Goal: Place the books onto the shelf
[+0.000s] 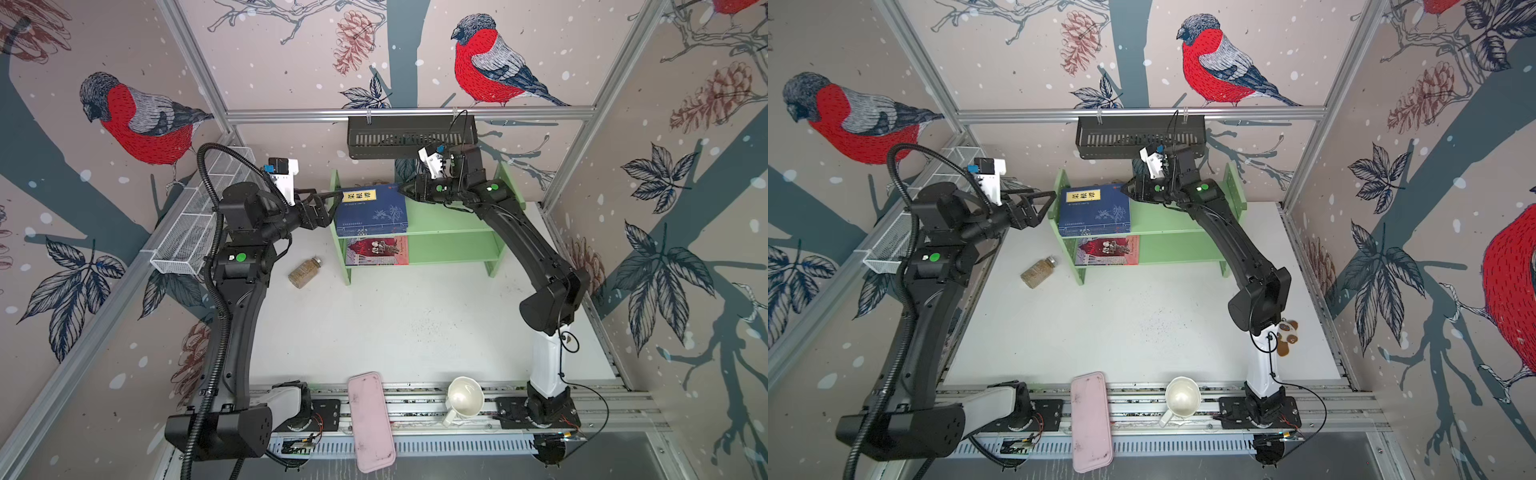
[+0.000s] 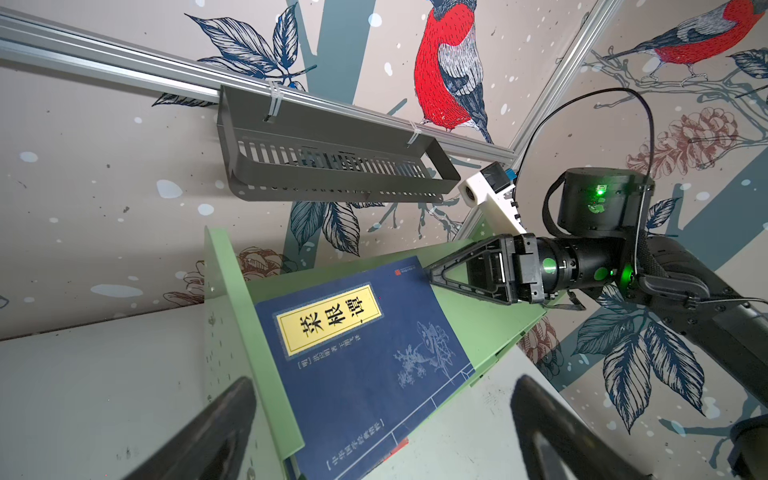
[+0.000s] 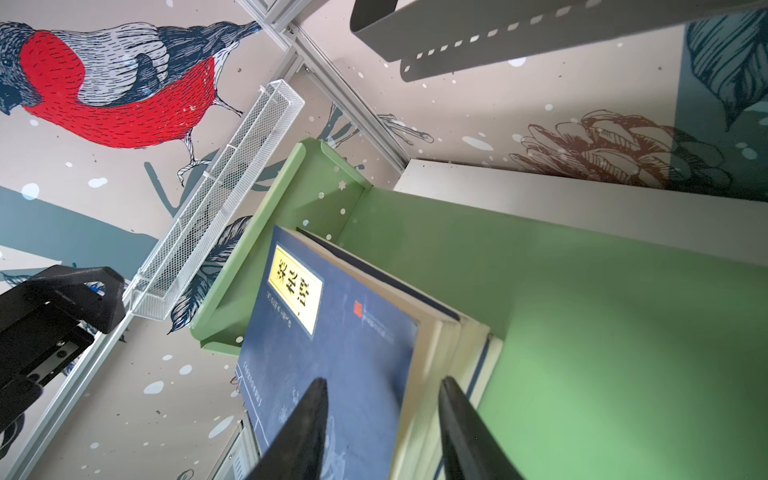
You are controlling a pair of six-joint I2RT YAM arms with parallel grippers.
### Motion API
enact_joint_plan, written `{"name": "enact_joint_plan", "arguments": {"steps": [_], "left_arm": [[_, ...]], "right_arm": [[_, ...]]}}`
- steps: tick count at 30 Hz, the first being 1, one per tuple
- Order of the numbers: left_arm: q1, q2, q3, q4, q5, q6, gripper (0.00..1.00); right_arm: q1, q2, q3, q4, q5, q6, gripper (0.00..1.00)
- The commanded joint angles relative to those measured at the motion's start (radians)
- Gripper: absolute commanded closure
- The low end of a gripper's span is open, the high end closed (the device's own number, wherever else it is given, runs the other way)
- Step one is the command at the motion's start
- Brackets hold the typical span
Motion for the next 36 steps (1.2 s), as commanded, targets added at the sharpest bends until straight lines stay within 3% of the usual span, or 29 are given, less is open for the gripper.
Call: {"name": "enact_joint_plan", "arguments": {"steps": [1, 6, 8, 12, 14, 18, 23, 30, 33, 36], "left_arm": [[0.0, -0.012, 0.022, -0.019, -0.048, 0.076, 0.03], [0.0, -0.03, 0.03, -0.081, -0.158, 0.252, 0.03], [0.0, -0.049, 0.005, -0.096, -0.254, 0.271, 0.03], [0.001, -0.073, -0.067, -0.131, -0.277, 0.401, 0.03], [0.003, -0.094, -0.121, -0.122, -0.269, 0.421, 0.03], [0.012, -0.135, -0.212, -0.119, -0.264, 0.356, 0.03], [0.02, -0.199, -0.387, -0.071, -0.393, 0.26, 0.03], [0.087, -0.229, -0.563, 0.089, -0.512, 0.179, 0.03], [0.113, -0.237, -0.644, 0.204, -0.542, 0.15, 0.03], [0.147, -0.224, -0.73, 0.316, -0.519, 0.107, 0.03]], "right_arm": [[-0.016, -0.04, -0.025, 0.042, 0.051, -0.005, 0.55], [-0.027, -0.131, -0.083, 0.099, 0.062, -0.028, 0.56], [-0.026, -0.188, -0.13, 0.109, 0.076, -0.051, 0.57], [-0.018, -0.295, -0.252, 0.112, 0.072, -0.12, 0.6], [0.009, -0.381, -0.366, 0.144, 0.118, -0.192, 0.55], [0.033, -0.544, -0.605, 0.265, 0.223, -0.273, 0.41], [0.031, -0.795, -0.959, 0.469, 0.462, -0.268, 0.0], [0.016, -1.072, -1.208, 0.559, 0.799, -0.309, 0.0], [-0.017, -1.161, -1.353, 0.676, 0.937, -0.308, 0.0], [-0.079, -1.196, -1.442, 0.703, 0.965, -0.311, 0.0]]}}
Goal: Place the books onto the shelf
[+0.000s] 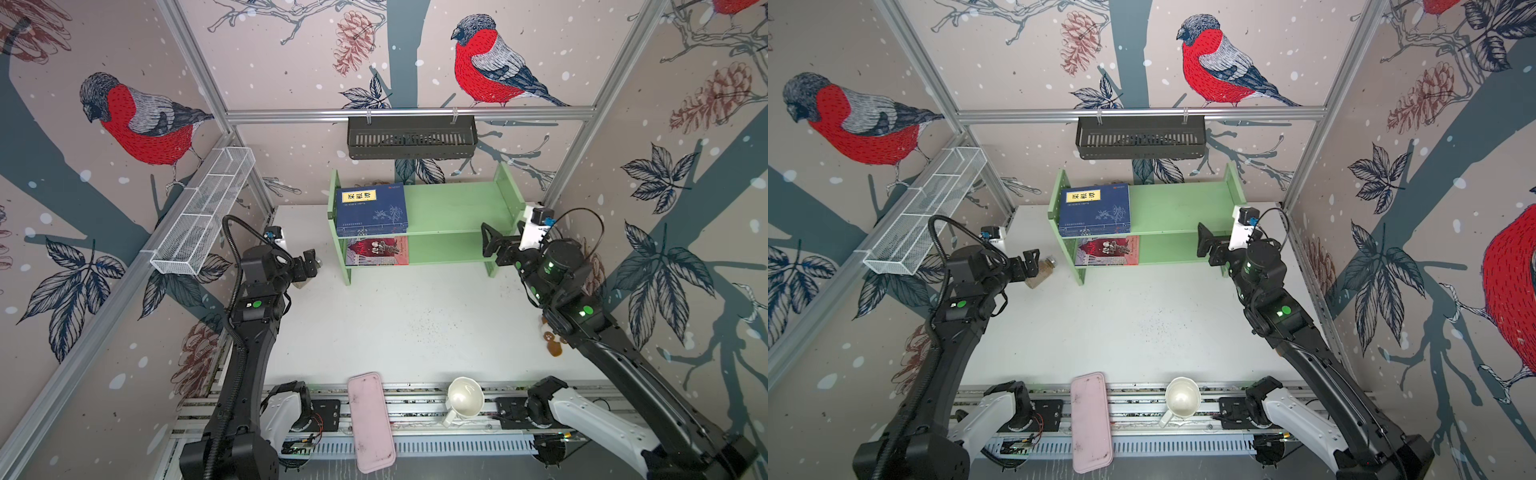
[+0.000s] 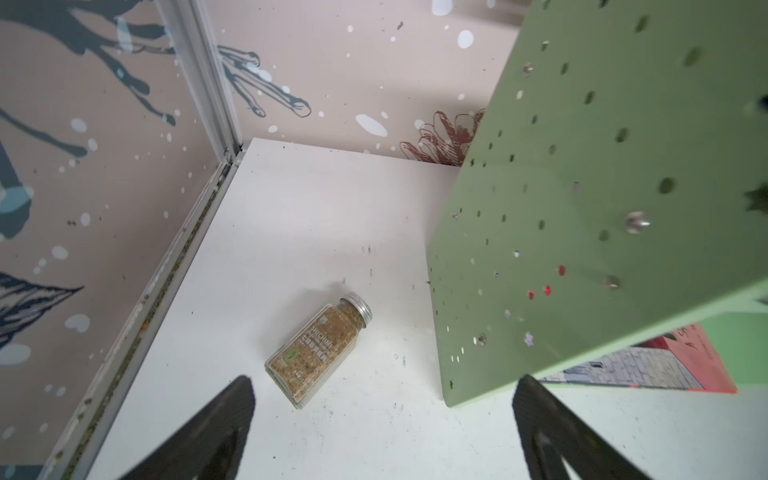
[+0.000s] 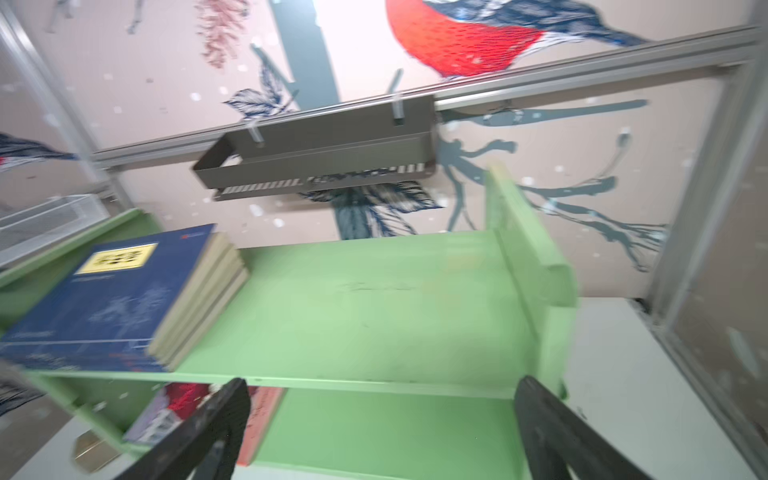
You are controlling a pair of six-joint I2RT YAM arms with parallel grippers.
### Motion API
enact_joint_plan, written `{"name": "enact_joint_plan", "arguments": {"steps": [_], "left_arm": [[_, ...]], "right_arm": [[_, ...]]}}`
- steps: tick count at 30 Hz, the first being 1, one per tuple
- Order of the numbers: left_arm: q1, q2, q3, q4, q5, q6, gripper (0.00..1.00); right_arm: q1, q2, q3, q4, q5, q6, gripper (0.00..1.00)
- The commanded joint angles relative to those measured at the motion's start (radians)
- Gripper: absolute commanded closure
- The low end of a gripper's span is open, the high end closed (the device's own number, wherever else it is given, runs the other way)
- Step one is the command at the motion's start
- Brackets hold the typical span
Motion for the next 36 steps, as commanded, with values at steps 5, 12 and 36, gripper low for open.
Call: {"name": "enact_joint_plan", "arguments": {"steps": [5, 12, 36], "left_arm": [[0.061, 0.071, -0.148, 0.363, 0.029, -0.094, 0.03], [0.078, 0.192, -0.248, 0.607, 0.057, -0.104, 0.03], [0.081, 0.542, -0.588, 1.569, 0.231, -0.078, 0.02]], "right_arm": [[-0.14, -0.014, -0.16, 0.17, 0.141, 0.047, 0.0], [-0.277, 0.036, -0.345, 0.364, 0.146, 0.106, 0.0], [-0.481, 0.41, -0.705, 1.101, -0.026, -0.037, 0.0]]}}
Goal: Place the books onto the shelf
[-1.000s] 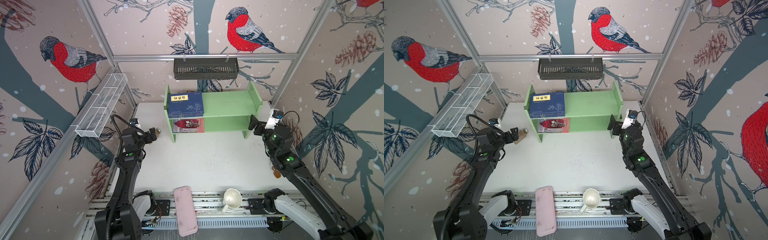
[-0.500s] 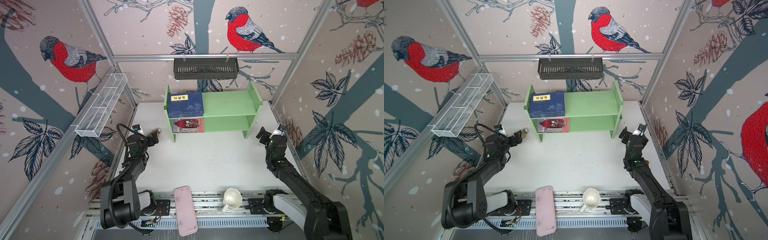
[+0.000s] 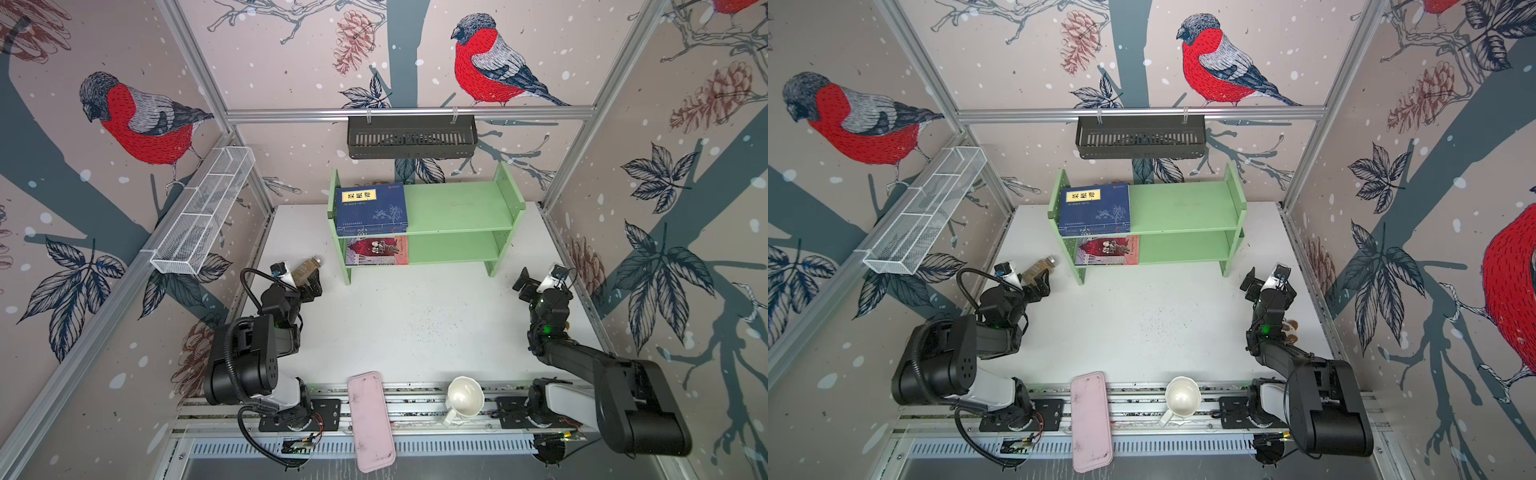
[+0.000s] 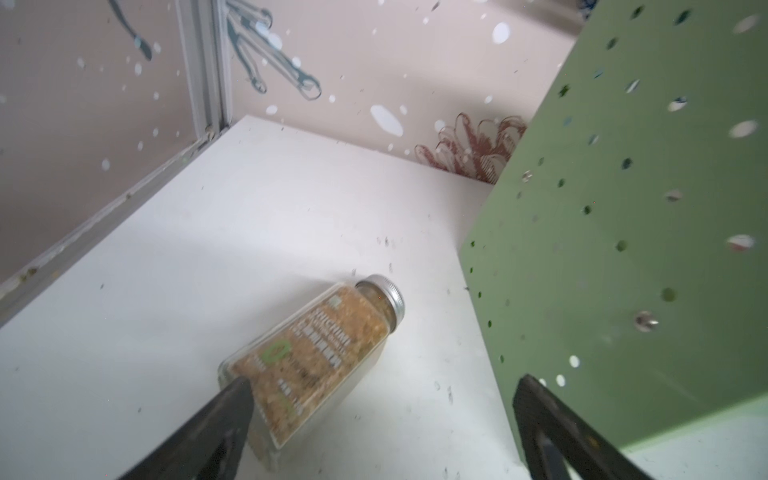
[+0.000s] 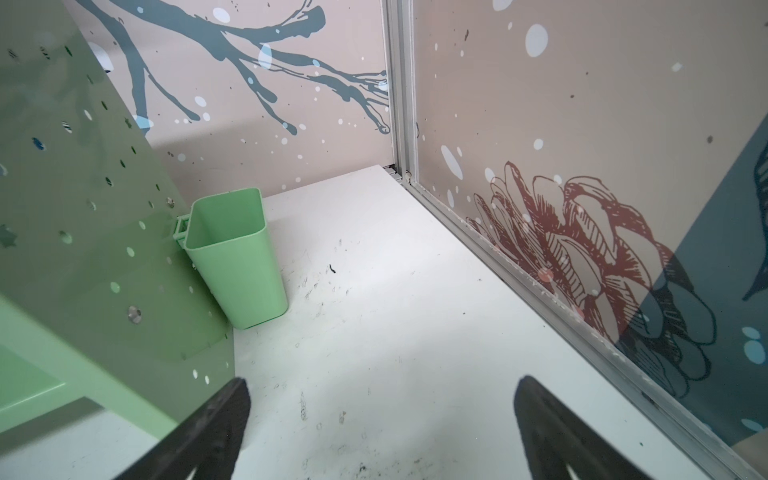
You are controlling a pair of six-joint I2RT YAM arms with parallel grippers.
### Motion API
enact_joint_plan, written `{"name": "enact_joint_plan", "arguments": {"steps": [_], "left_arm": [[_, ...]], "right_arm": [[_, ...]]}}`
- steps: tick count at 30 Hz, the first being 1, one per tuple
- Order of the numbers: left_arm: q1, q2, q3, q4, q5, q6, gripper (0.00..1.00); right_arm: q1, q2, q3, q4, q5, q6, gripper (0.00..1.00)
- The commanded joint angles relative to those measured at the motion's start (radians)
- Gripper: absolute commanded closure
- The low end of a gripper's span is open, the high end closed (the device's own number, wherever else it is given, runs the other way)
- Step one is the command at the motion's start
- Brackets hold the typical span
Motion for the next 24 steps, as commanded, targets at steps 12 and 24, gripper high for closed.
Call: {"name": "enact_joint_plan", "arguments": {"steps": [12, 24], "left_arm": [[-0.057, 0.118, -0.196, 0.587, 0.005, 0.104, 0.02], [-0.085, 0.086, -0.123, 0.417, -0.073, 0.111, 0.02]], "right_arm": [[-0.005, 0.207, -0.04, 0.359, -0.12, -0.049, 0.0], [0.0, 0.249, 0.042, 0.249, -0.182, -0.081, 0.0]]}}
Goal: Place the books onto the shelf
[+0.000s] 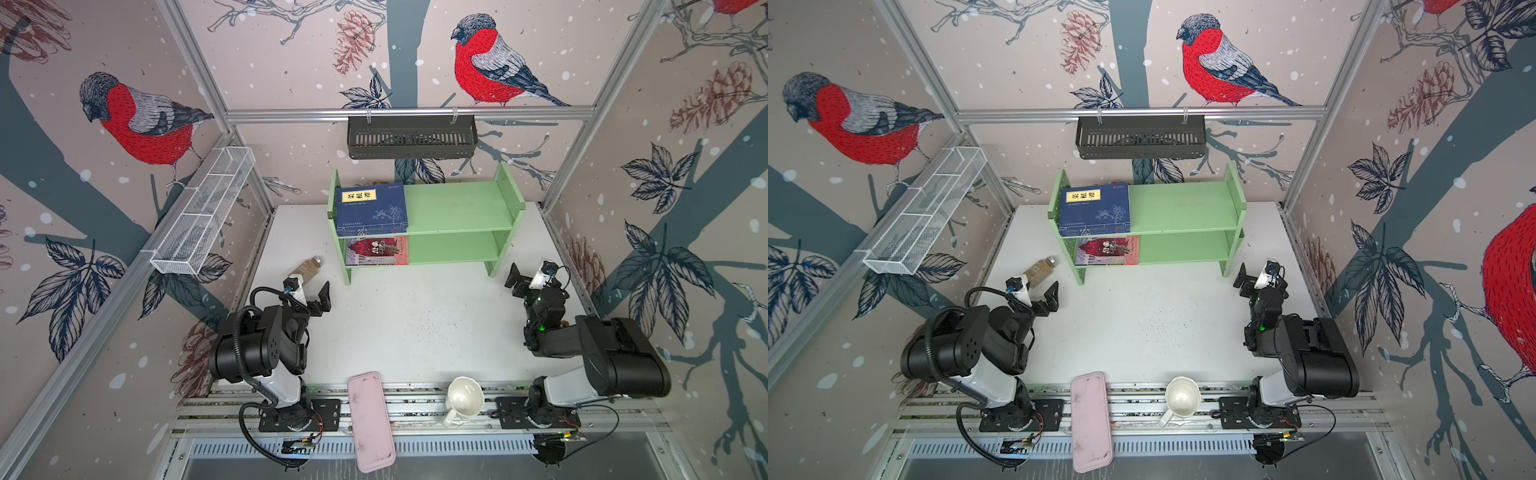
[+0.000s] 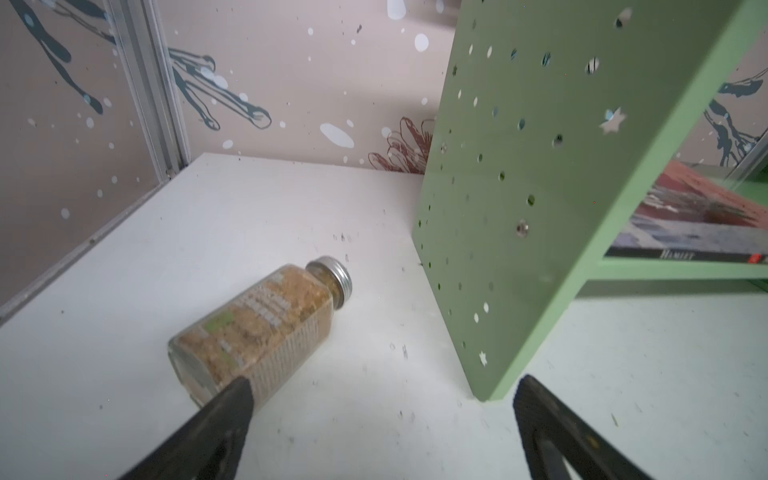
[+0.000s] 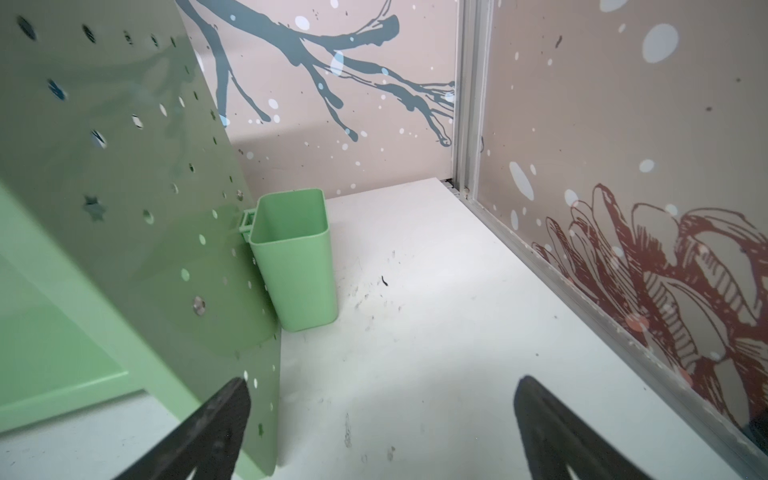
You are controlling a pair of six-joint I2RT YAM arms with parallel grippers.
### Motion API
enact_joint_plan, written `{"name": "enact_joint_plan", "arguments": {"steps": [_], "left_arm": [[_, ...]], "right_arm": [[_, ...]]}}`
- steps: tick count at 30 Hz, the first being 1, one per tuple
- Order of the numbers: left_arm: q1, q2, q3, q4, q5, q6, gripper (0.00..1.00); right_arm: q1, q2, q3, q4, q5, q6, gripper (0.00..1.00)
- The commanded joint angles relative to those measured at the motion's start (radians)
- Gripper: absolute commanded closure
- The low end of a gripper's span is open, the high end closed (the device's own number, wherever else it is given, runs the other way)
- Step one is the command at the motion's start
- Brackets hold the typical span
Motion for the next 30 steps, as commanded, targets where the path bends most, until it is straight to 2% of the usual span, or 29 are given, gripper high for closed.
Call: {"name": "enact_joint_plan", "arguments": {"steps": [1, 4, 8, 30], "left_arm": [[-0.013, -0.016, 0.027, 0.047, -0.047, 0.019, 0.02], [-0.026, -0.028, 0.065, -0.04, -0.055, 0.034, 0.02], [-0.048, -0.039, 0.105, -0.127, -0.084, 0.053, 0.03], [-0.052, -0.041, 0.107, -0.133, -0.091, 0.056, 0.02]], "right_arm": [[0.008, 0.006, 0.014, -0.031, -0.008, -0.026, 0.0], [0.046, 0.012, 0.034, -0.06, 0.064, -0.048, 0.0], [0.069, 0.016, 0.043, -0.071, 0.103, -0.063, 0.0], [0.069, 0.018, 0.046, -0.076, 0.1, -0.062, 0.0]]}}
